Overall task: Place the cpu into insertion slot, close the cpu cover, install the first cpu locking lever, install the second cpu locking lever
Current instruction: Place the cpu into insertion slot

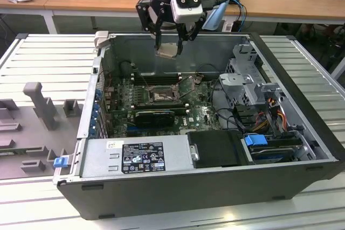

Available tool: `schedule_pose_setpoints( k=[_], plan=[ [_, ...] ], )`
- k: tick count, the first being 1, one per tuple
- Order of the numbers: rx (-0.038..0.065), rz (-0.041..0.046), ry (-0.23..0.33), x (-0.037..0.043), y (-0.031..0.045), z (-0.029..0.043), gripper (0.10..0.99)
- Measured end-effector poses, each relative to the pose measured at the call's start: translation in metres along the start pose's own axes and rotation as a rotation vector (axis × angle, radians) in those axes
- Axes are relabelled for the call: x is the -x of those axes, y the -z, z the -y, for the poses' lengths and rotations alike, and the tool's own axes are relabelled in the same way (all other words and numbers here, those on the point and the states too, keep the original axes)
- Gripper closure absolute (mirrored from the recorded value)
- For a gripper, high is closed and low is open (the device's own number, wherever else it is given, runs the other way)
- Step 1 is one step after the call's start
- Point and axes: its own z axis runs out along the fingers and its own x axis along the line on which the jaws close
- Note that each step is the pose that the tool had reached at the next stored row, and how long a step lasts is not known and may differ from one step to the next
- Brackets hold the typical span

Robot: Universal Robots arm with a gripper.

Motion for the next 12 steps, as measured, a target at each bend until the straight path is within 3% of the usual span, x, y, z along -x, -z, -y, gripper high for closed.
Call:
schedule_pose_setpoints(
  k=[7,12],
  plan=[
    [0.002,0.0066,-0.075,0.0000,-0.0003,0.0000,0.557],
    [0.004,0.0160,-0.180,0.0000,-0.0006,0.0000,0.557]
  ],
)
